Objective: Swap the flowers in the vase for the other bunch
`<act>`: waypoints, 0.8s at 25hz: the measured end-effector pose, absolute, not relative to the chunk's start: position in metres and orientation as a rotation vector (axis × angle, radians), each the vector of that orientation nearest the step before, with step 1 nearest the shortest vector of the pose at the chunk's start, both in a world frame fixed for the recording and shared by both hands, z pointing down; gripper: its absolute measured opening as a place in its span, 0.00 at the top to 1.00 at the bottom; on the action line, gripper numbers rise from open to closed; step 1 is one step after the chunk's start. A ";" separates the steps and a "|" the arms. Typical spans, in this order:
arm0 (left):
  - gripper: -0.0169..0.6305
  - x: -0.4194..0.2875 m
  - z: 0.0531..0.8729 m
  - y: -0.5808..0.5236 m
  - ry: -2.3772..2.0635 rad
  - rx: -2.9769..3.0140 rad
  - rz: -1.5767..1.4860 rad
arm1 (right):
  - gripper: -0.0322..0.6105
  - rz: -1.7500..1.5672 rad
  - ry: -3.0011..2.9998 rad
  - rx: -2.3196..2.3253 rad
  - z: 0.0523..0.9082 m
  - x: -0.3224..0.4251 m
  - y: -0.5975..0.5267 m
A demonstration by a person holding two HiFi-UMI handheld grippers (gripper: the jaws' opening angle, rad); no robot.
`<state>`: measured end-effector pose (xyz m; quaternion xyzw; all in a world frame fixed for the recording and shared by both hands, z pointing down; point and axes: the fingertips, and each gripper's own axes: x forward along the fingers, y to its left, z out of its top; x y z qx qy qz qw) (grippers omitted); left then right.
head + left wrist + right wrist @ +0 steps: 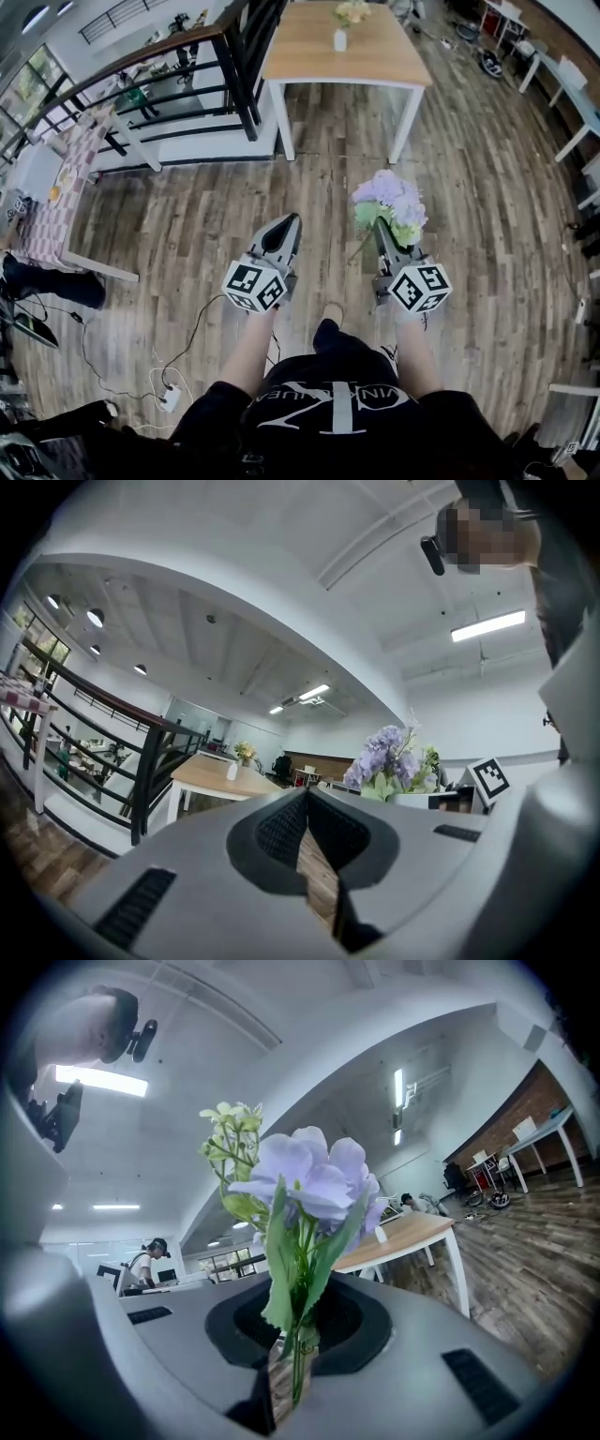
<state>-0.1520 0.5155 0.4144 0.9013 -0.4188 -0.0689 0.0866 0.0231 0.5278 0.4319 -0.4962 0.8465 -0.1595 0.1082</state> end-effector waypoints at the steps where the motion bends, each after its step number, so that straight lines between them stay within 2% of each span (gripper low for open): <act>1: 0.96 -0.149 0.415 0.504 -1.245 2.685 -0.200 | 0.86 -0.480 2.482 -1.466 0.434 0.027 0.517; 11: 0.96 -0.132 0.419 0.409 -1.243 2.693 -0.212 | 0.86 -0.483 2.469 -1.473 0.440 0.043 0.426; 20: 0.96 -0.127 0.419 0.368 -1.266 2.666 -0.235 | 0.86 -0.512 2.482 -1.435 0.444 0.046 0.386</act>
